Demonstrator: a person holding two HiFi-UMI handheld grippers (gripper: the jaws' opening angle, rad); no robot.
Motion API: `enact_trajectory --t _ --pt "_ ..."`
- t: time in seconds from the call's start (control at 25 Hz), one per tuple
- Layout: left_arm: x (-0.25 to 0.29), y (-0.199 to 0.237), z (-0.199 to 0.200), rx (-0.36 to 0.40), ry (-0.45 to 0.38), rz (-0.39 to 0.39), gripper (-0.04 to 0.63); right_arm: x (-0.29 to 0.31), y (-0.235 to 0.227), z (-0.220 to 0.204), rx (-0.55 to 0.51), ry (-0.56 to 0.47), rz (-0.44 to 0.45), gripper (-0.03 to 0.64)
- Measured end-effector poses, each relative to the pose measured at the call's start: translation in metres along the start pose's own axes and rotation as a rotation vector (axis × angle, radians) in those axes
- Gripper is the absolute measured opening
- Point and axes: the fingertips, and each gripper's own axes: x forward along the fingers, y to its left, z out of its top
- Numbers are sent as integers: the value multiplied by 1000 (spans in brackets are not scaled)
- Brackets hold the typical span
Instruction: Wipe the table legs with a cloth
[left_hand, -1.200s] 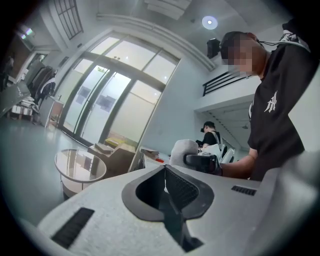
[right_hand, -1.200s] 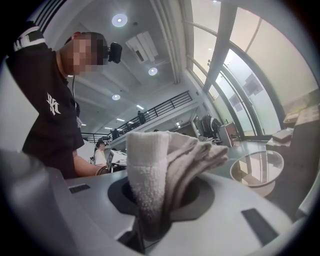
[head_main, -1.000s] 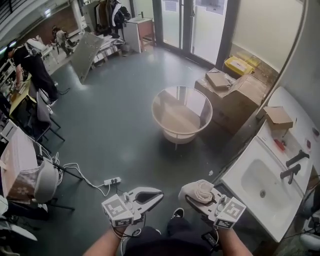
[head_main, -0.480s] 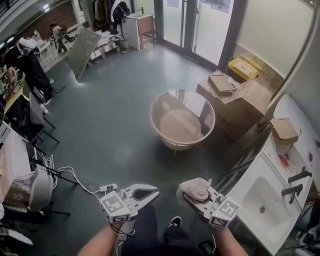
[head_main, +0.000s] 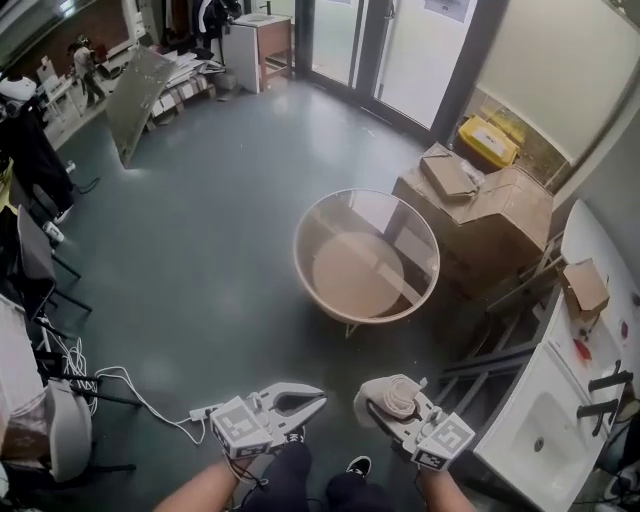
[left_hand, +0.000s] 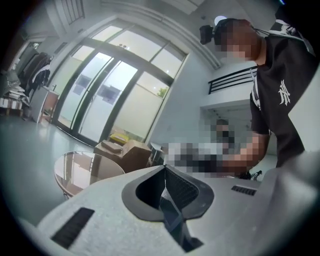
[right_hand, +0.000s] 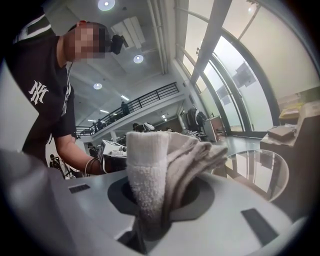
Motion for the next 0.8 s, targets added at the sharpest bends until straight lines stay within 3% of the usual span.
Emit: enact_trajectory --t 0.24,0.56,0.8 --pt "57 79 -78 -13 32 -21 7 39 -92 -71 -24 -5 -26 92" --pt "133 172 -216 33 27 -1 6 81 -225 -223 -77 -54 -72 92" --pt "171 237 -302 70 -5 -6 6 123 -296 -308 -127 -87 -106 92"
